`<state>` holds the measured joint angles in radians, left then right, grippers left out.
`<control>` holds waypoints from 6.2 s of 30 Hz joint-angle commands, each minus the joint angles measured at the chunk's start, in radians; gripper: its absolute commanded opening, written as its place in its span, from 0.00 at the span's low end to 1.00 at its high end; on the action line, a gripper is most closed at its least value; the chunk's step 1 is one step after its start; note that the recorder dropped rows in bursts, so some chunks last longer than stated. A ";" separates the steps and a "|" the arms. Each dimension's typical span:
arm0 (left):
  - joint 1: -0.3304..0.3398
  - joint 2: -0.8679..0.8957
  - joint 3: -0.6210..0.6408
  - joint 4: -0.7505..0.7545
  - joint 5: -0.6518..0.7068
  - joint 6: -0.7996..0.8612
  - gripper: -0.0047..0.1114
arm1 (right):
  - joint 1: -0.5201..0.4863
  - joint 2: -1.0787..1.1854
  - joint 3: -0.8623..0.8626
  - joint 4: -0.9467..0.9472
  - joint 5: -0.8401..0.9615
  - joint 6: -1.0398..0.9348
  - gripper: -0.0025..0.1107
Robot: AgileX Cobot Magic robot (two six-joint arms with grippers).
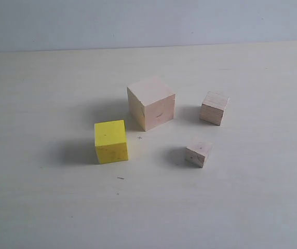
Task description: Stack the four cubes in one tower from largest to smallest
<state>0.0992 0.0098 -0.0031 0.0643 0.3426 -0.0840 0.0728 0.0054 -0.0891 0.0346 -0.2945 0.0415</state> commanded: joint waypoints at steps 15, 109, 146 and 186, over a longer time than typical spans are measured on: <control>-0.007 -0.004 0.003 0.003 -0.009 0.001 0.04 | -0.002 0.882 -0.581 0.837 0.868 -0.808 0.02; -0.263 0.465 -0.243 0.108 -0.311 -0.191 0.04 | 0.114 2.027 -1.267 0.970 0.925 -0.773 0.02; -0.378 0.792 -0.455 0.106 -0.269 -0.230 0.04 | 0.253 2.103 -1.315 0.732 1.028 -0.564 0.02; -0.378 0.792 -0.455 0.106 -0.259 -0.232 0.04 | 0.265 2.210 -1.608 0.667 0.993 -0.544 0.02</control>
<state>-0.2724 0.8014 -0.4524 0.1768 0.0772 -0.3141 0.3361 2.1808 -1.6473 0.7097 0.6565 -0.5139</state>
